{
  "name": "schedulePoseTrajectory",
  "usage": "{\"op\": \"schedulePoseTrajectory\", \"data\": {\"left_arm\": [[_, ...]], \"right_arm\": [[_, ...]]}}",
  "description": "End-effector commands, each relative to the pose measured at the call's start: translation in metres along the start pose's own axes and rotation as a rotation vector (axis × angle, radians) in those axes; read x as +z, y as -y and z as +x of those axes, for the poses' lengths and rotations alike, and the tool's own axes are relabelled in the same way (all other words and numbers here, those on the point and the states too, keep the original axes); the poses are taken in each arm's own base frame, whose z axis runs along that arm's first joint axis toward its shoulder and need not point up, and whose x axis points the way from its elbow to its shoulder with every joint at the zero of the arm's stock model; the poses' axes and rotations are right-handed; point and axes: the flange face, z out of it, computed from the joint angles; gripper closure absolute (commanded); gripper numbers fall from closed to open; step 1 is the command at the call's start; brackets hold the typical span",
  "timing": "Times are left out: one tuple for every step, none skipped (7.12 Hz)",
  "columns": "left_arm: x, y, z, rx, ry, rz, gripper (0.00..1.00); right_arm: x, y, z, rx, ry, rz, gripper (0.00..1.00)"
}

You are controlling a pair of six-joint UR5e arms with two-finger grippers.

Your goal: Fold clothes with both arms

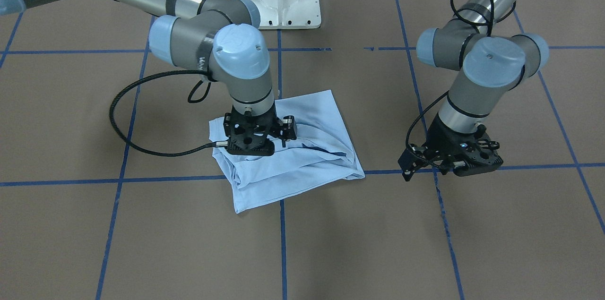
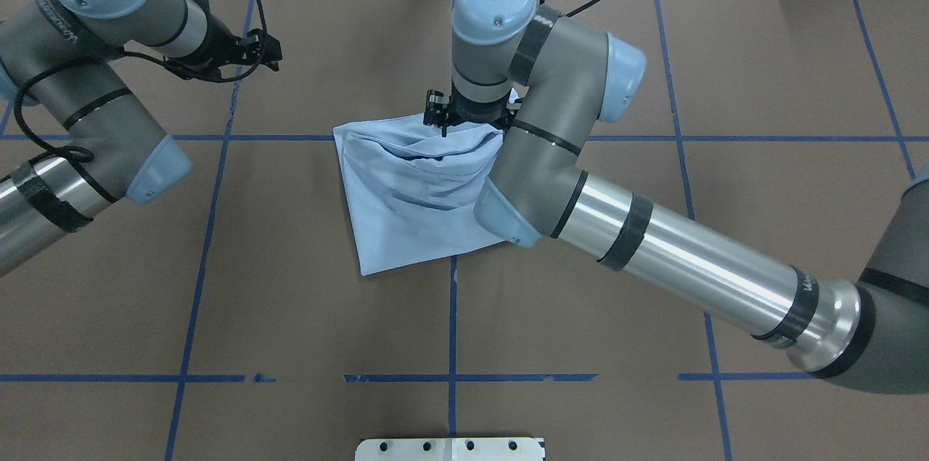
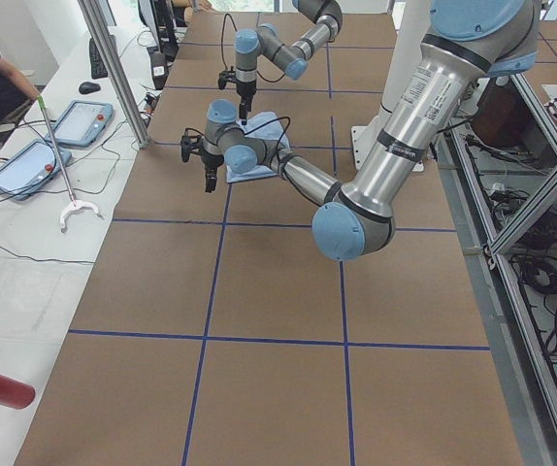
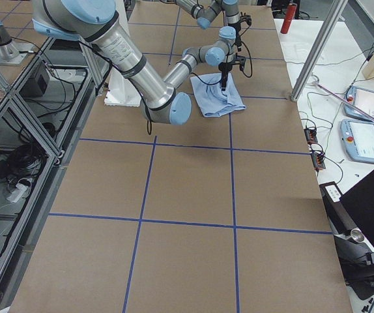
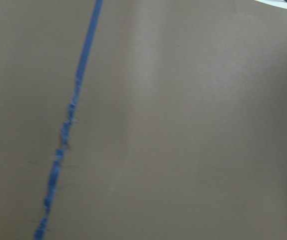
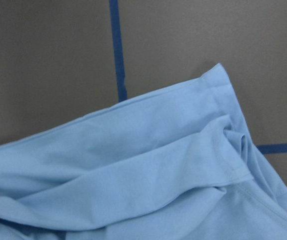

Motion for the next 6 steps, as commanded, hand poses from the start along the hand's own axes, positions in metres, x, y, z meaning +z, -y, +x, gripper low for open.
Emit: {"op": "schedulePoseTrajectory", "data": {"left_arm": [[-0.003,0.007,-0.017,0.017,0.009,0.004,0.0],[-0.004,0.007,-0.018,0.016,0.009,0.005,0.0],[-0.008,0.012,-0.02,0.01,0.006,0.009,0.0],[-0.013,0.018,-0.025,-0.001,-0.002,-0.004,0.0],[-0.016,0.02,-0.026,-0.002,-0.004,-0.001,0.0],[-0.016,0.02,-0.026,-0.003,-0.003,-0.002,0.0]], "right_arm": [[0.025,-0.037,-0.028,-0.142,-0.058,-0.011,0.0],[0.024,-0.033,-0.047,-0.15,-0.063,-0.007,0.0],[0.035,-0.032,-0.045,-0.149,-0.075,-0.012,0.0],[0.048,-0.028,-0.043,-0.151,-0.082,0.006,0.0],[0.058,-0.024,-0.042,-0.155,-0.078,0.014,0.0],[0.058,-0.025,-0.043,-0.16,-0.075,0.014,0.0]]}}
